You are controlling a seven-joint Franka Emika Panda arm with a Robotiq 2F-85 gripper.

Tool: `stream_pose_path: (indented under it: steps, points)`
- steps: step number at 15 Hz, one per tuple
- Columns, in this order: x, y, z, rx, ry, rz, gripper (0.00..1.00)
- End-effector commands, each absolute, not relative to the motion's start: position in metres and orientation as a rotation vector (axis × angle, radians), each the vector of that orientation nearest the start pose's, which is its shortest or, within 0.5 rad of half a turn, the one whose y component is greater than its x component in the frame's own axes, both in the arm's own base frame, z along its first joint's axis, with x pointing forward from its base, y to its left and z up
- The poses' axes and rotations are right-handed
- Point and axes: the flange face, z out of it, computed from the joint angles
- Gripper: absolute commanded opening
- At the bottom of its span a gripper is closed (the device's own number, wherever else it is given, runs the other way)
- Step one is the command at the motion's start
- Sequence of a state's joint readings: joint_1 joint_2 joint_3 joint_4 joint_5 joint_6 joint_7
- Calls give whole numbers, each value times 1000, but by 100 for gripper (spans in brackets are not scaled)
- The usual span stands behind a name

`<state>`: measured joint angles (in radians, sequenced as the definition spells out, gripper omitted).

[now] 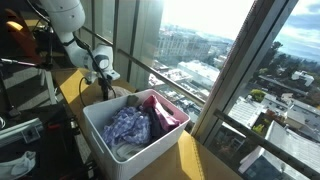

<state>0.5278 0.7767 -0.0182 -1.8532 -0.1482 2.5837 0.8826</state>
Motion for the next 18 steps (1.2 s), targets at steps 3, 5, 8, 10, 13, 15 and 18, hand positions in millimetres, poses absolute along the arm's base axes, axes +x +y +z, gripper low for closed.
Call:
stream_pose_path:
  steps: [3,5,8,10,13,15,18]
  points:
    - [543,316,112,-3222,367,-63,27]
    - [540,318,139,-3198,361,-95,14]
    - [542,316,196,-3154,354,-167,0]
    - [547,309,243,-3122,358,-233,1]
    - [561,291,315,-3068,388,-345,2]
    - [569,270,363,-3031,428,-419,2]
    - [581,225,433,-2965,516,-526,2]
